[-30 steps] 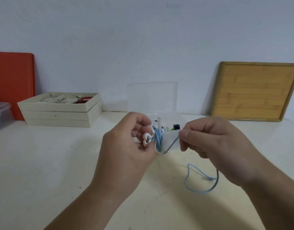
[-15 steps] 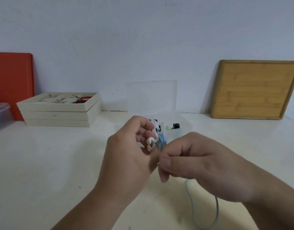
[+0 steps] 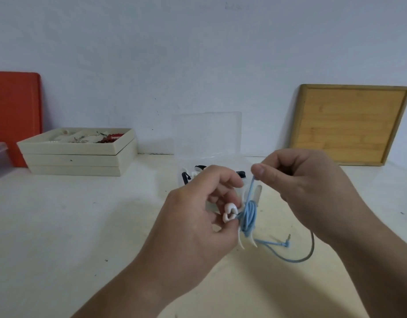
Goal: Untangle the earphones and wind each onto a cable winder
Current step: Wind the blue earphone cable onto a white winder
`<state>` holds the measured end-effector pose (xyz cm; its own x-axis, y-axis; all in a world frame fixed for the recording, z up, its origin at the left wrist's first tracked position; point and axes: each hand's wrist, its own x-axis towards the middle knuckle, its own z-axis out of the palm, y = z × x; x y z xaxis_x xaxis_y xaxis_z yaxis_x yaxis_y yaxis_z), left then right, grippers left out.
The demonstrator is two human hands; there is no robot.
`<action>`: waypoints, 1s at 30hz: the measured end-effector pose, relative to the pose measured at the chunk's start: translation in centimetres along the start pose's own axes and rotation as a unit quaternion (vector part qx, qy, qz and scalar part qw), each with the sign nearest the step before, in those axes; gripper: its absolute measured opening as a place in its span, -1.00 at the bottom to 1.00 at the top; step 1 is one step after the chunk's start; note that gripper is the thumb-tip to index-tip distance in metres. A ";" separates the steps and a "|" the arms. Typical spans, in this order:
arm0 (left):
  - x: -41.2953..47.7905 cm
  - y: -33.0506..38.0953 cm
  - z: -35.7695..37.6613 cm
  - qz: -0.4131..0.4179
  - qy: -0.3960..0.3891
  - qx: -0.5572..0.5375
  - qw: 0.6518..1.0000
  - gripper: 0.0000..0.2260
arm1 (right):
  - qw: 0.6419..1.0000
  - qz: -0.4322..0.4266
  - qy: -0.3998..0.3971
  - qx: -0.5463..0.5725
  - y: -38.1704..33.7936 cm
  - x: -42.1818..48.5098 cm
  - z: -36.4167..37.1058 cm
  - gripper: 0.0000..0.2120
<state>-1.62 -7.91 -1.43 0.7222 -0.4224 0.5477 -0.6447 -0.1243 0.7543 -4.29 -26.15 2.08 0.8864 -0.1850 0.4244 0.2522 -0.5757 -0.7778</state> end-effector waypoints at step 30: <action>0.6 -2.2 -0.9 0.011 0.079 0.146 0.986 -0.63 | 0.955 -0.018 -0.291 -0.055 -0.6 -1.1 1.3 -0.81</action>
<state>0.42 -7.05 -2.42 0.7227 -0.2849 0.6298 -0.6884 -0.3790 0.6184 -4.94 -24.51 1.50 0.9516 0.2922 0.0951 0.2725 -0.6595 -0.7006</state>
